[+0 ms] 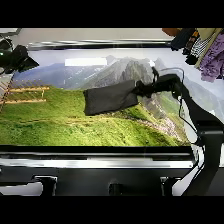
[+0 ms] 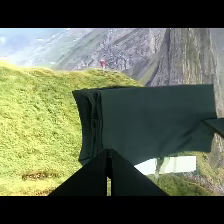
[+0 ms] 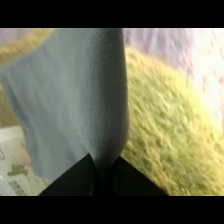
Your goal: Fold the clothes and pants, and hang the long-sleeved shirts on hangers.
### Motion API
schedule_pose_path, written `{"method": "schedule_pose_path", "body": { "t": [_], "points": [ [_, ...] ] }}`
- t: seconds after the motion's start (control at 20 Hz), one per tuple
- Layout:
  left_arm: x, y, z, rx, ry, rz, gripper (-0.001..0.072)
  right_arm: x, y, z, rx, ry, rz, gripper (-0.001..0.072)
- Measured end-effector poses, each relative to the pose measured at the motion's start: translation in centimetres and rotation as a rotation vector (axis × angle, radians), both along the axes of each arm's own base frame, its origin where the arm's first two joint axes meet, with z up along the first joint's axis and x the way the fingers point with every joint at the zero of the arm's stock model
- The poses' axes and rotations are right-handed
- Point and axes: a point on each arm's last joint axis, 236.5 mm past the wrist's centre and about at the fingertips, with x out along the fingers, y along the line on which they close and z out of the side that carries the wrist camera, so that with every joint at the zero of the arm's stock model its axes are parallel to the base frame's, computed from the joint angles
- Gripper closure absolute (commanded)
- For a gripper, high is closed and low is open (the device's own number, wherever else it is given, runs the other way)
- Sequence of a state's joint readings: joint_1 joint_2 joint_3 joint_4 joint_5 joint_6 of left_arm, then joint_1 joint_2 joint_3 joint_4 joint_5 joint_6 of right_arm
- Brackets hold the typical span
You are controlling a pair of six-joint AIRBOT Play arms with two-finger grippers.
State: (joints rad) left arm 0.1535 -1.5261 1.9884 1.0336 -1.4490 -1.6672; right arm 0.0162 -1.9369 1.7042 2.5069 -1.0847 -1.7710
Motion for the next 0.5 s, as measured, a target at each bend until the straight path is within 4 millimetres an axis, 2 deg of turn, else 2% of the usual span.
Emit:
{"method": "schedule_pose_path", "body": {
  "t": [0.1,0.2,0.35,0.5],
  "points": [
    [0.0,-0.1,0.1,-0.006,-0.001,-0.003,0.0688,1.8,-1.2,2.4,-0.003,-0.044,-0.050,0.0675],
    [0.0,-0.2,0.1,-0.008,-0.001,-0.004,0.0688,3.5,-3.2,4.2,0.001,-0.073,-0.115,0.0675],
    [0.0,-0.3,0.1,-0.010,-0.001,-0.005,0.0688,5.5,-8.0,6.3,0.008,-0.101,-0.230,0.0675],
    [0.0,-0.2,0.1,-0.011,-0.001,-0.005,0.0688,6.8,-13.8,7.7,0.014,-0.121,-0.352,0.0676]
  ]
}}
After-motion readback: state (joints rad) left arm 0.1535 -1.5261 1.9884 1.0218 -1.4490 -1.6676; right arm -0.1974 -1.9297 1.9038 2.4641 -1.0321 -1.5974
